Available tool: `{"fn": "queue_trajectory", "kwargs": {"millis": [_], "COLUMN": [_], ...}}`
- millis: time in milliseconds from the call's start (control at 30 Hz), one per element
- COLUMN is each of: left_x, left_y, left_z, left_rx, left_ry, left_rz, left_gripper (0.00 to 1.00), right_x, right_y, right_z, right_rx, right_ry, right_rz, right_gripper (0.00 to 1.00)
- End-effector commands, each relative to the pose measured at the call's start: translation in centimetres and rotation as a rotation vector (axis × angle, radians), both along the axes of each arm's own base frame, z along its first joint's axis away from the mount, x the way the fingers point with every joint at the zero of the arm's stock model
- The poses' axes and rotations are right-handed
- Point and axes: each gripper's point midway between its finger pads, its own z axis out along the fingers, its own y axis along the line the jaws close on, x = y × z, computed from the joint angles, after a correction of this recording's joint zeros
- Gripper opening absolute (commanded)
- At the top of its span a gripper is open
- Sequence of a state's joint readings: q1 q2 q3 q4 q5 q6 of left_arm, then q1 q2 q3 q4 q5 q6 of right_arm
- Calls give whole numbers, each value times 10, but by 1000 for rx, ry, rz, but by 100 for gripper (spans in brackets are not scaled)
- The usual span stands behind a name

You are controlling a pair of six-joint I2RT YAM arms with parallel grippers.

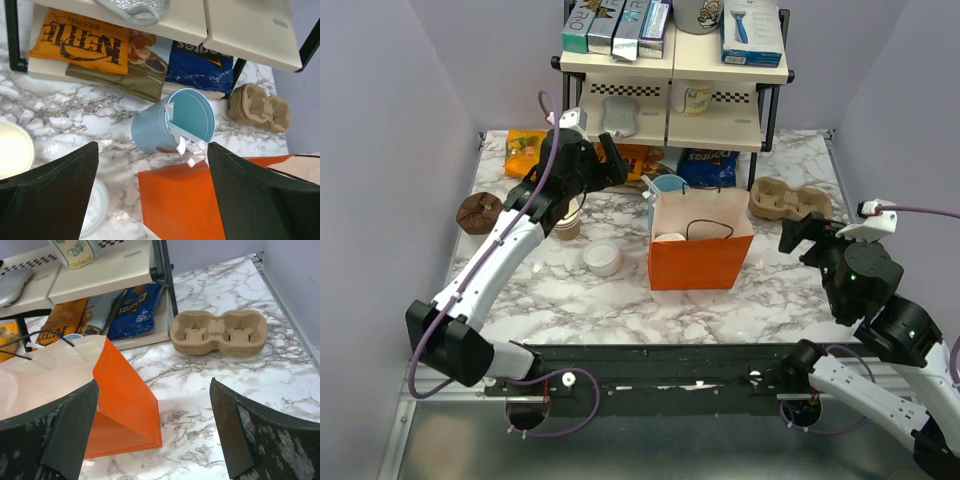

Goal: Pack the takeout coffee

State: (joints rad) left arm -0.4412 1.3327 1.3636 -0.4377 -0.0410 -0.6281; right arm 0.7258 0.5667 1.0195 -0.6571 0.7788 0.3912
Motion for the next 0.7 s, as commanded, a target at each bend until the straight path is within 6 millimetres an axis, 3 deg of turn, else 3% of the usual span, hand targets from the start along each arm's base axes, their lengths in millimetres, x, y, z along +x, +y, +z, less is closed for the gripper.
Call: {"fn": "queue_trajectory", "kwargs": {"millis": [0,100,433,667], "left_x": [25,32,62,82], "left_y": [-18,-26,-53,-71], "left_z": [3,-10,-44,-71], "left_rx": [69,102,128,117], "left_ry": [-145,-139,-143,-73], "left_rz": [-137,-180,-286,-334], "left_gripper": [94,86,79,65], "right_x": [-9,-11,-7,-6], "right_y": [-17,-15,-4,5], "right_z": [-3,-7,-19,-20], "right_rx": [17,25,23,42], "right_ry": [-3,25,86,99], "right_rz": [-66,-55,-33,2], "right_gripper": [99,99,99,99]}}
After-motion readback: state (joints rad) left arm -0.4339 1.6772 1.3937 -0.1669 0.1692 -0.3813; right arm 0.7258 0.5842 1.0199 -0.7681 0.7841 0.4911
